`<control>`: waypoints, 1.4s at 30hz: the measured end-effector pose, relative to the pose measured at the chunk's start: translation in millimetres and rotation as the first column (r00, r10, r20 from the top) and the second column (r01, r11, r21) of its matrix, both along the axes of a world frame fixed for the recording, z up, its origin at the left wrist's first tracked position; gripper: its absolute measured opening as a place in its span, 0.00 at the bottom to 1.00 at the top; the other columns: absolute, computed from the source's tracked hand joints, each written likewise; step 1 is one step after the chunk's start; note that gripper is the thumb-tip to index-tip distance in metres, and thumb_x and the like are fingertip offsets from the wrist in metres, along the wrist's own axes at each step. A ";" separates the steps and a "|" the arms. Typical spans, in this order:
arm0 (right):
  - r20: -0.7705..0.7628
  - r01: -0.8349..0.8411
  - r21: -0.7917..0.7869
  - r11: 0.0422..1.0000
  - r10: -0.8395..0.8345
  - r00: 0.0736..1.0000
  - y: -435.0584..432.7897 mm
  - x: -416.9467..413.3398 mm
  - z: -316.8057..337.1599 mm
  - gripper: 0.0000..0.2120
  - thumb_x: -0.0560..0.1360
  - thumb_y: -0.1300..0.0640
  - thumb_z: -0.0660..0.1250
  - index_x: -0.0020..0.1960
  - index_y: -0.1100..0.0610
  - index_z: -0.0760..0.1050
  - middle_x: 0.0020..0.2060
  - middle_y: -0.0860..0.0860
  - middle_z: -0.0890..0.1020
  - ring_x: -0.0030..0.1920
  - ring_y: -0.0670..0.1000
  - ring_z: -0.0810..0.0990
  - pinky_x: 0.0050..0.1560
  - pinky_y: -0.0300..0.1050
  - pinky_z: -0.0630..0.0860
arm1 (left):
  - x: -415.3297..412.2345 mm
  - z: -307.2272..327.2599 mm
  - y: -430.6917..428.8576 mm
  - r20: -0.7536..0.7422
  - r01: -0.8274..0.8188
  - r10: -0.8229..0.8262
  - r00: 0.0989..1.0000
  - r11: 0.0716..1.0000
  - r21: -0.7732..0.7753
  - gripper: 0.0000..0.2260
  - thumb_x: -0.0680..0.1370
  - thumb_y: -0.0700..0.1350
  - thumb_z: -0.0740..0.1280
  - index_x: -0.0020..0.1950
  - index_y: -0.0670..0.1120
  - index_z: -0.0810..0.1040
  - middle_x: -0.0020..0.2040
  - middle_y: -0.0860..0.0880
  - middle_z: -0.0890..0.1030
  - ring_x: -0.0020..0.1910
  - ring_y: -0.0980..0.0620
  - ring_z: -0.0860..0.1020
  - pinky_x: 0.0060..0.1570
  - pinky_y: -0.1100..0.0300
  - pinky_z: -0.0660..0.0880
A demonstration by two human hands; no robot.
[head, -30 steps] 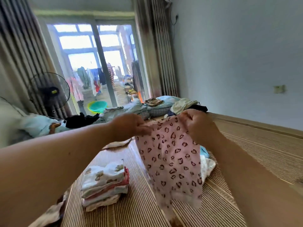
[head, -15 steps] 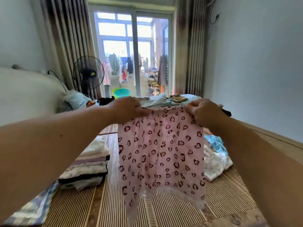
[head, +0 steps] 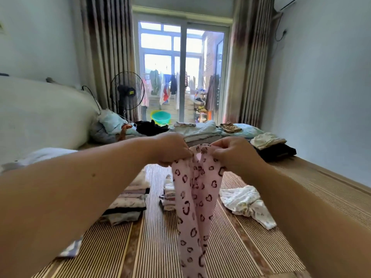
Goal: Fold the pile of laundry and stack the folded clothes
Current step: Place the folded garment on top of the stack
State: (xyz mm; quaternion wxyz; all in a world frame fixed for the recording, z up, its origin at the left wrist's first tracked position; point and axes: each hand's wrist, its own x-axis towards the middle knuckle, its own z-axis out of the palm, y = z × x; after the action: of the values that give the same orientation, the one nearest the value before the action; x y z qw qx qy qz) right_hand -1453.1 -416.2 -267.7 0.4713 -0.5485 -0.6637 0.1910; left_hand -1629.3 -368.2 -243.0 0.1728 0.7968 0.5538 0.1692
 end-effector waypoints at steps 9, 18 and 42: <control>-0.411 -0.520 -0.243 0.819 0.399 0.820 -22.9 26.4 11.8 0.15 0.69 0.73 0.55 0.30 0.59 0.73 0.27 0.54 0.73 0.28 0.51 0.73 0.29 0.40 0.71 | -27.1 -1.1 -13.4 -0.295 0.349 -0.262 0.919 0.888 0.298 0.04 0.78 0.45 0.67 0.51 0.50 0.81 0.44 0.55 0.75 0.48 0.54 0.75 0.52 0.59 0.72; -0.462 -0.487 -0.179 0.855 0.364 0.809 -18.7 27.0 11.5 0.06 0.60 0.66 0.60 0.36 0.60 0.70 0.32 0.56 0.74 0.32 0.52 0.72 0.34 0.43 0.70 | -3.2 -10.7 -12.7 0.344 0.441 -0.475 0.810 0.880 0.176 0.27 0.73 0.25 0.62 0.27 0.56 0.78 0.60 0.51 0.79 0.62 0.56 0.76 0.62 0.57 0.72; -0.162 -0.254 -0.159 0.954 0.228 0.960 -12.8 64.7 5.9 0.06 0.73 0.67 0.69 0.41 0.58 0.81 0.34 0.52 0.84 0.35 0.49 0.83 0.38 0.42 0.81 | 35.1 -9.6 -16.5 -0.052 0.422 -0.427 0.903 0.903 -0.086 0.23 0.68 0.56 0.65 0.50 0.38 0.80 0.46 0.43 0.82 0.44 0.47 0.78 0.50 0.54 0.73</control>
State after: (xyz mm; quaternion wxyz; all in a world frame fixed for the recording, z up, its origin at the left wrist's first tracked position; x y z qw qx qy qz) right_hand -1388.5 -429.0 -261.7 0.4395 -0.4883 -0.6707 0.3444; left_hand -1594.3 -384.7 -252.6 0.2150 0.8968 0.3784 0.0795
